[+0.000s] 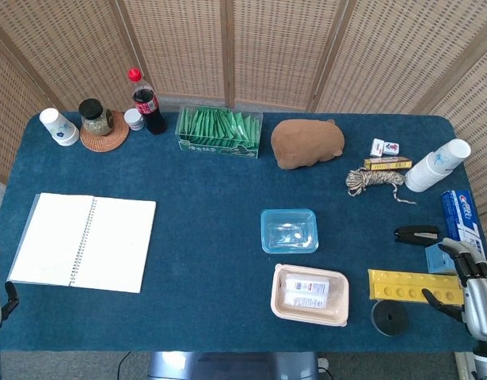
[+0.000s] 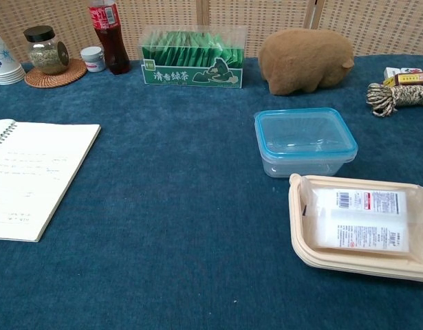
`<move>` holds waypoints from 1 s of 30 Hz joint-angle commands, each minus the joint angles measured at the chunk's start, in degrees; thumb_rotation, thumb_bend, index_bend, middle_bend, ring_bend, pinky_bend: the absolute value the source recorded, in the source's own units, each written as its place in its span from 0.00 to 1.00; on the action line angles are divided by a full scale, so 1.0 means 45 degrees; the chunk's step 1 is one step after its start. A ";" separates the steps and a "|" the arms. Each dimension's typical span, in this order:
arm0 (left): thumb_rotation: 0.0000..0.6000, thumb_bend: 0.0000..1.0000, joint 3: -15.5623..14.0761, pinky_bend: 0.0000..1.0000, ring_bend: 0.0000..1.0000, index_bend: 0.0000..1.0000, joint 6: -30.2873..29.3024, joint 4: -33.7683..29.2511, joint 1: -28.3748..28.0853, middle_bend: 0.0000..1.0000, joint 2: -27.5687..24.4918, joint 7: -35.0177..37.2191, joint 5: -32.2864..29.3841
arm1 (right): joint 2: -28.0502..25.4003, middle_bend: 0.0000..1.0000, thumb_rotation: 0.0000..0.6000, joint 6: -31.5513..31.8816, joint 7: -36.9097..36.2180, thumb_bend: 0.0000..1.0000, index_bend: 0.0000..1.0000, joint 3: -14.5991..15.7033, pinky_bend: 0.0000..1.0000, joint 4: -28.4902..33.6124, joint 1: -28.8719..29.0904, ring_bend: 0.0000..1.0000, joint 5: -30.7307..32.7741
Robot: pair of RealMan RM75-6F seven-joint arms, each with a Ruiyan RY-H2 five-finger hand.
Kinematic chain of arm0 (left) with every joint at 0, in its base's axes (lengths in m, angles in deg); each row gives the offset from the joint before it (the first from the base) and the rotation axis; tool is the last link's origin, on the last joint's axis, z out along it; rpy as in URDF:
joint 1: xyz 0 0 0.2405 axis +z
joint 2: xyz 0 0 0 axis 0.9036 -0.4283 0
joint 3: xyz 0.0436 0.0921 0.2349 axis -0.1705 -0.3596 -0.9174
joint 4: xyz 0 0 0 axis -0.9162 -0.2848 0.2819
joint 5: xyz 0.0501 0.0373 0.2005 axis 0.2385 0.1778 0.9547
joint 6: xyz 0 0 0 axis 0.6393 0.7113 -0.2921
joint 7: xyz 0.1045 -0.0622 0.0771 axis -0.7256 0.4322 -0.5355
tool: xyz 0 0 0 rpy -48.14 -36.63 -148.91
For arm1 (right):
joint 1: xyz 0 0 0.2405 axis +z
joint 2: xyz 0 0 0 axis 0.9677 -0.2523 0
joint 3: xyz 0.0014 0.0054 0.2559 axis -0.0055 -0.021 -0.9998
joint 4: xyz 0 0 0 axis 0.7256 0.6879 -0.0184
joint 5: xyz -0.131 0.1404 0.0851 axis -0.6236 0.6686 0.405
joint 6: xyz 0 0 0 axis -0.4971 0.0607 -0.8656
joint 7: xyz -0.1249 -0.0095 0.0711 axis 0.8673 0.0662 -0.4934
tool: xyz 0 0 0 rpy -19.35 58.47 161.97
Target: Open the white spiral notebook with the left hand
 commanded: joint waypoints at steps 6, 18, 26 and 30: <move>1.00 0.57 -0.0200 0.00 0.00 0.00 0.0100 -0.0523 0.0042 0.00 -0.0547 0.0434 0.0783 | -0.0145 0.23 1.00 0.0118 0.0301 0.16 0.20 0.0089 0.31 0.0294 -0.0082 0.17 -0.0084; 1.00 0.57 -0.1165 0.00 0.00 0.00 0.0593 -0.1694 -0.0092 0.00 -0.2048 0.0812 0.2690 | -0.0284 0.23 1.00 -0.0534 0.1117 0.16 0.20 0.0150 0.31 0.0752 0.0043 0.17 0.0367; 1.00 0.57 -0.1569 0.00 0.00 0.00 0.0929 -0.2003 -0.0287 0.00 -0.2562 0.1071 0.3637 | -0.0281 0.22 1.00 -0.0855 0.1544 0.16 0.20 0.0133 0.31 0.0943 0.0094 0.17 0.0725; 1.00 0.57 -0.1672 0.00 0.00 0.00 0.1137 -0.2188 -0.0394 0.00 -0.2689 0.1037 0.3894 | -0.0289 0.22 1.00 -0.0977 0.1647 0.16 0.20 0.0129 0.31 0.0947 0.0130 0.17 0.0823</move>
